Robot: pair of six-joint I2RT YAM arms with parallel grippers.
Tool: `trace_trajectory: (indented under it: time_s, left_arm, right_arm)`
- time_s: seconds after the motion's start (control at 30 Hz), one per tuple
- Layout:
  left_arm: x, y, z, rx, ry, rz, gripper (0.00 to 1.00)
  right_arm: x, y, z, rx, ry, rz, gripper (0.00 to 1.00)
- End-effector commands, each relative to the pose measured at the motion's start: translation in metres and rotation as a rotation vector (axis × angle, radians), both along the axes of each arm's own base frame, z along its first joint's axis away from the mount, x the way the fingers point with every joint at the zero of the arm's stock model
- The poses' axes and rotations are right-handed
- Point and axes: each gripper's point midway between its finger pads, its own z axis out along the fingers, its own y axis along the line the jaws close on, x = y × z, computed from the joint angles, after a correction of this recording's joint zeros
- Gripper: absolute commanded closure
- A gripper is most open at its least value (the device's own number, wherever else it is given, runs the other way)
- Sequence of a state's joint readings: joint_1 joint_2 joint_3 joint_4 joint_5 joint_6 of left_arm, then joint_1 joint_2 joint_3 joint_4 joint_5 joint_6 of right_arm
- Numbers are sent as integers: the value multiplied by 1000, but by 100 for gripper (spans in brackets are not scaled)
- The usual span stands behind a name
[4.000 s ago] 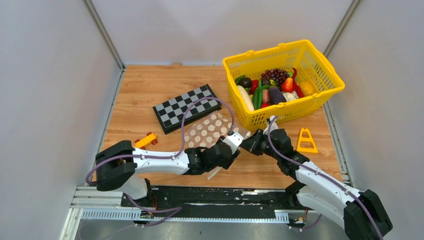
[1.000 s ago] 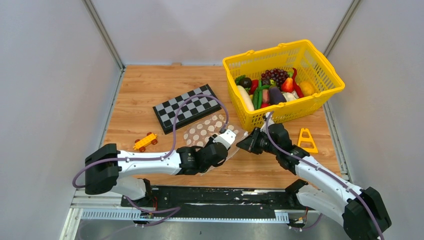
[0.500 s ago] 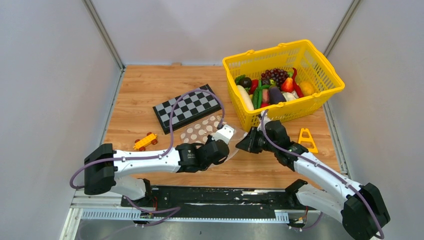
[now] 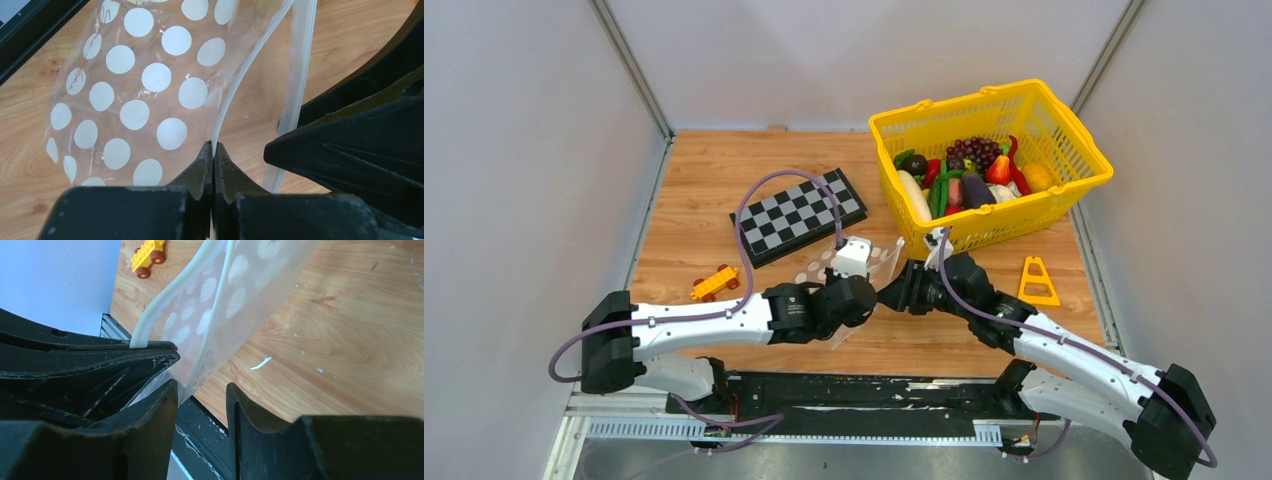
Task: Place the food in the zip-top bag and seal the zipper
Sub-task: Open the zipper of the food storage bag at the center of the board.
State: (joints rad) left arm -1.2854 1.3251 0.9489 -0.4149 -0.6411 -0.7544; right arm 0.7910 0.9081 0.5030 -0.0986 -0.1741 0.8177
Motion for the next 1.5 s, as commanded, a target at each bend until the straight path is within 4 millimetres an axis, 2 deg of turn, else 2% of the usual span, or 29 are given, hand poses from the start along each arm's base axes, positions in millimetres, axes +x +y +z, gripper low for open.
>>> trace_trajectory:
  time_s: [0.0, 0.07, 0.23, 0.33, 0.5, 0.6, 0.7, 0.83, 0.93, 1.03, 1.07, 1.17, 1.3, 1.37, 1.47]
  left_arm:
    - [-4, 2, 32, -128, 3, 66, 100]
    - [-6, 7, 33, -132, 6, 85, 100]
    - [-1, 22, 43, -159, -28, 162, 100]
    - [2, 34, 51, -154, -63, 211, 100]
    - [10, 83, 65, -105, -153, 372, 100]
    - [10, 110, 71, -95, -178, 443, 100]
    - [10, 128, 76, -56, -208, 477, 100]
    - [10, 130, 81, -25, -214, 469, 100]
    - [10, 128, 85, 15, -212, 448, 100]
    - [8, 121, 90, 48, -192, 402, 100]
    - [7, 117, 94, 52, -184, 385, 100]
    - [5, 111, 97, 47, -164, 361, 100]
    - [3, 111, 92, 42, -149, 330, 100]
    - [3, 112, 80, 44, -131, 328, 100]
    - [4, 111, 62, 11, -75, 328, 100]
  right_arm:
    - [4, 13, 25, 65, -68, -51, 59]
    - [0, 21, 28, 43, -99, -22, 61]
    - [-6, 44, 28, -72, -129, 63, 75]
    - [-1, 46, 28, -152, -161, 34, 79]
    - [13, 44, 32, -220, -212, 5, 91]
    - [28, 37, 29, -290, -237, -26, 100]
    - [41, 32, 29, -338, -237, -28, 100]
    - [45, 46, 35, -345, -261, 48, 100]
    - [59, 30, 30, -474, -232, -37, 100]
    - [66, 26, 34, -496, -250, -73, 100]
    - [65, 30, 36, -478, -255, -58, 100]
    - [47, 60, 43, -345, -264, 100, 99]
    - [34, 80, 51, -227, -256, 220, 98]
    - [35, 83, 53, -208, -237, 250, 97]
    - [35, 83, 58, -203, -245, 267, 89]
